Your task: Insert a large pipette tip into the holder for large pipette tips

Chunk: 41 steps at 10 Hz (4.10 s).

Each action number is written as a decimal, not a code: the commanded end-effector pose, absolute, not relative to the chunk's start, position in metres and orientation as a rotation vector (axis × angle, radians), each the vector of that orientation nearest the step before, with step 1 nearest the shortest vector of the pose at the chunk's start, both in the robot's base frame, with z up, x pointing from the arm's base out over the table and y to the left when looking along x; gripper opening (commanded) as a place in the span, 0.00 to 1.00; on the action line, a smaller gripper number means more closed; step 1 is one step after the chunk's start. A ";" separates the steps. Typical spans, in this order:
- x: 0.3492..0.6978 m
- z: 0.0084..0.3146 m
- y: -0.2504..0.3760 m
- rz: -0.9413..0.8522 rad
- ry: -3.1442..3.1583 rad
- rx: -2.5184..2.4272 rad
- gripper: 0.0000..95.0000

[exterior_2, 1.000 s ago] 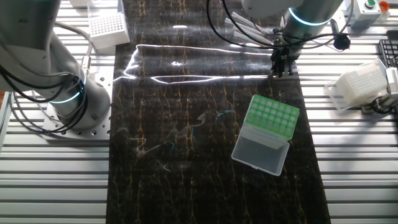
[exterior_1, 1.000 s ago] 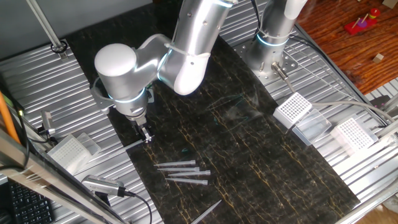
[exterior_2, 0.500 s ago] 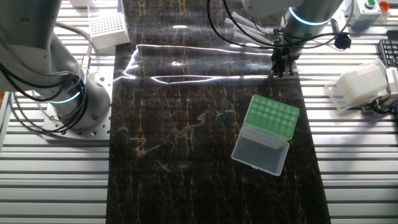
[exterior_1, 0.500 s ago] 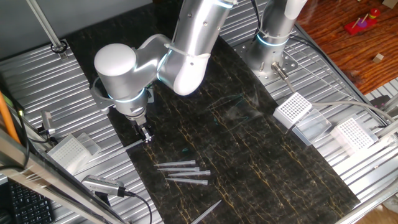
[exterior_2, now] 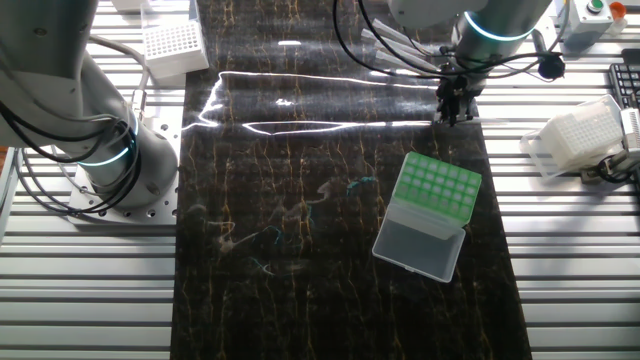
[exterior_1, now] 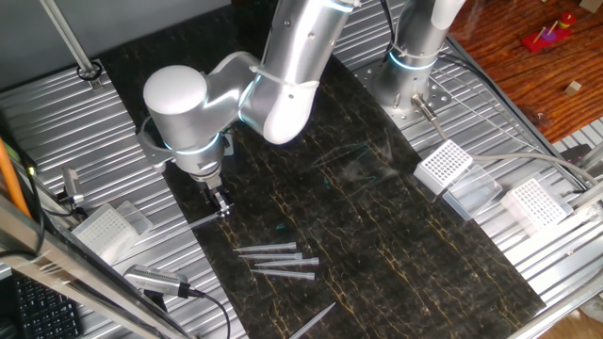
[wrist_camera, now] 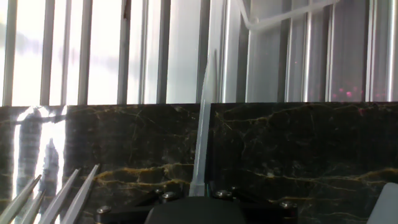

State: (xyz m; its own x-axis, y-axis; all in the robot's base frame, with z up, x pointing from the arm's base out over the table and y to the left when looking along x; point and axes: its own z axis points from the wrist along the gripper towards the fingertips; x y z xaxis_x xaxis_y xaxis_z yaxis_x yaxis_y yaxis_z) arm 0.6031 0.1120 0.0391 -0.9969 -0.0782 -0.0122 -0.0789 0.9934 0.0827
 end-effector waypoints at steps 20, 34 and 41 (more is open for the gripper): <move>0.603 0.055 0.115 0.034 3.083 -0.405 0.00; 0.594 0.052 0.129 -0.107 3.056 -0.390 0.00; 0.586 0.050 0.118 -0.100 2.956 -0.743 0.00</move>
